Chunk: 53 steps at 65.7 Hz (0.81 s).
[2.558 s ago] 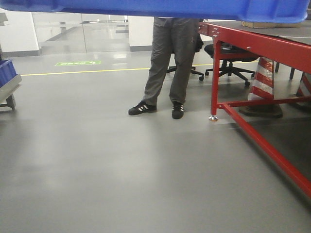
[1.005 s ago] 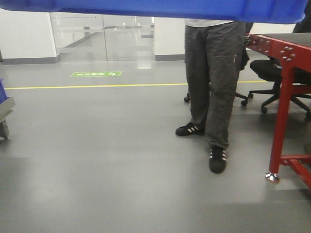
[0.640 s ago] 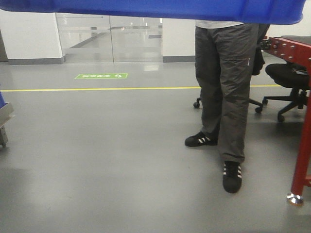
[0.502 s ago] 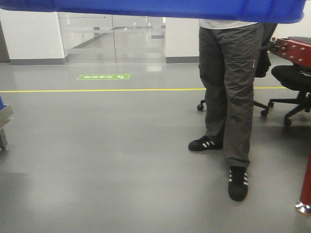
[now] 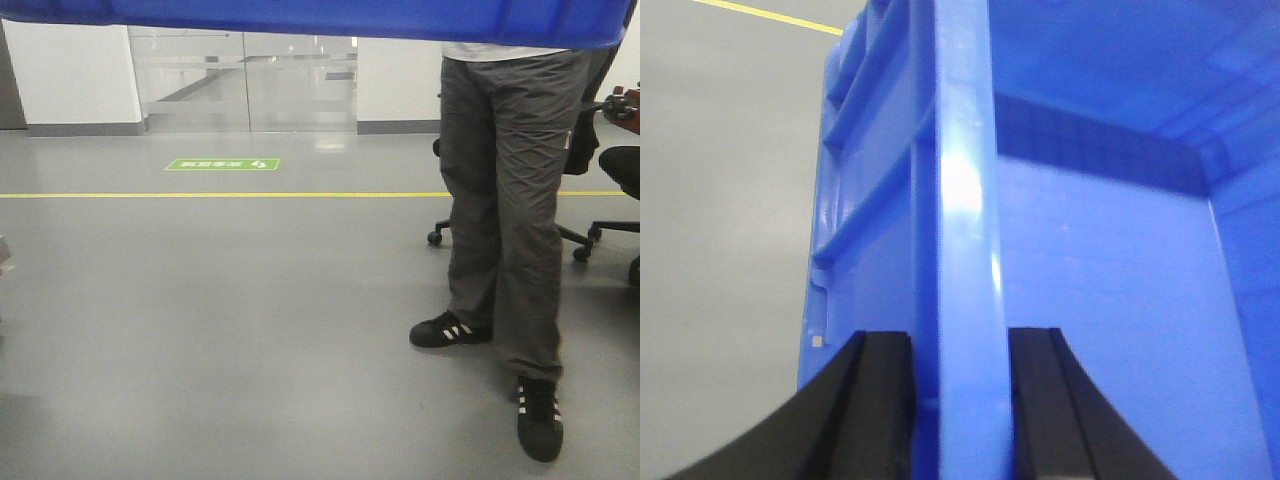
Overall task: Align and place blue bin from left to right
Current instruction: 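Carry the held blue bin with both grippers while driving across the floor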
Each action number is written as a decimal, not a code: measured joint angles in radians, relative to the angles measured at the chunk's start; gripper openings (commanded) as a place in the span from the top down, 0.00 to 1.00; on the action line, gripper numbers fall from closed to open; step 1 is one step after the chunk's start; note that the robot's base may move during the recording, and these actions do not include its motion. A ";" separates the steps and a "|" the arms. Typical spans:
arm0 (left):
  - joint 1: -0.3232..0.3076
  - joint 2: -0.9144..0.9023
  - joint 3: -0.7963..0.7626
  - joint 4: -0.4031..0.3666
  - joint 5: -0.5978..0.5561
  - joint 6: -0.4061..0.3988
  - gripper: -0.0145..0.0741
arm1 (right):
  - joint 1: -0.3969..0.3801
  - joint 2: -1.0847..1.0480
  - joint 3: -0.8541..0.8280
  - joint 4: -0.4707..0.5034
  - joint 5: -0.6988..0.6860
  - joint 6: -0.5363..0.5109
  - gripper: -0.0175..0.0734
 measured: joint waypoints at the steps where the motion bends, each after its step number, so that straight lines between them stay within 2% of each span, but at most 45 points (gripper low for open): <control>1: 0.000 0.000 0.000 0.000 0.000 0.000 0.96 | 0.000 0.000 0.000 0.000 0.000 0.000 0.89; 53: 0.000 0.022 0.000 -0.004 0.000 0.000 0.96 | 0.000 0.000 0.000 -0.004 -0.002 -0.002 0.89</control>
